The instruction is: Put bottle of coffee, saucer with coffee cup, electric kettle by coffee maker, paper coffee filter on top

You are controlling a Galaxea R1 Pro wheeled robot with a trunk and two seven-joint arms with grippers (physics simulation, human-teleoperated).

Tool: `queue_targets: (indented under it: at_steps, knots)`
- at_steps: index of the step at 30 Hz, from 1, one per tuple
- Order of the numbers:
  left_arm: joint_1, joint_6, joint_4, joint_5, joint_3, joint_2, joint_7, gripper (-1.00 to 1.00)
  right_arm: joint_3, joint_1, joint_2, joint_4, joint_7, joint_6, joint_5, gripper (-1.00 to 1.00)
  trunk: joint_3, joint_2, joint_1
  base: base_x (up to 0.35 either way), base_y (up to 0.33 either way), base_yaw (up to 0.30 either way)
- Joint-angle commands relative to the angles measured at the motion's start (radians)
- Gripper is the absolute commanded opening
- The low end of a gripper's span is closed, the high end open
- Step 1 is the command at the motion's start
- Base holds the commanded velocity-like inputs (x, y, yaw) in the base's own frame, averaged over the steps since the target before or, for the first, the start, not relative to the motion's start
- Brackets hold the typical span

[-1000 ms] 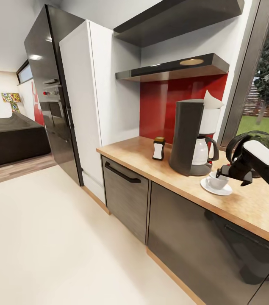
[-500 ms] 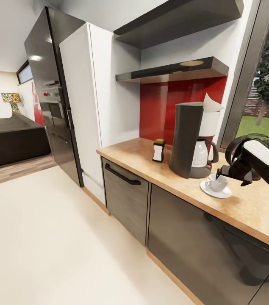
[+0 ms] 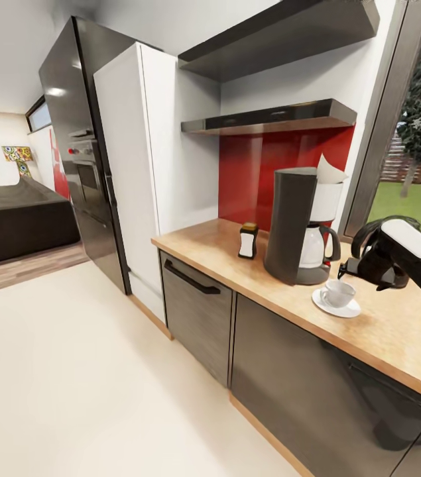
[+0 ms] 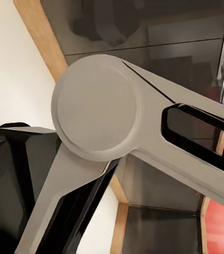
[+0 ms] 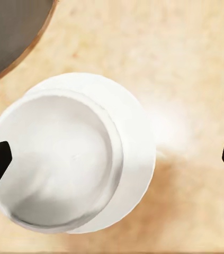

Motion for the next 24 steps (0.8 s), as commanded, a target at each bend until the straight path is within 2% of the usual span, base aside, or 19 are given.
queue_targets:
  at_steps: [1,12,16,24]
  knots:
    - [-0.001,0.003,0.000,0.007,-0.009,0.000,-0.003,1.00,0.005,-0.002,-0.002,-0.002,-0.009,0.001,-0.011,1.00,0.002,0.007,-0.004,0.000,0.000,0.000]
    - [-0.001,0.003,0.000,0.007,-0.009,0.001,-0.003,1.00,-0.006,-0.002,-0.006,-0.022,-0.009,0.001,-0.012,1.00,0.037,0.084,-0.046,0.000,0.000,0.000]
    - [-0.001,0.003,0.000,0.007,-0.009,0.000,-0.003,1.00,-0.006,-0.002,-0.007,-0.062,-0.009,0.000,-0.012,1.00,0.037,0.084,-0.046,0.000,0.000,0.000]
    - [-0.001,0.003,0.000,0.007,-0.009,0.000,-0.003,1.00,-0.006,-0.002,-0.008,-0.070,-0.009,-0.001,-0.012,1.00,0.037,0.084,-0.046,-0.029,0.000,0.000]
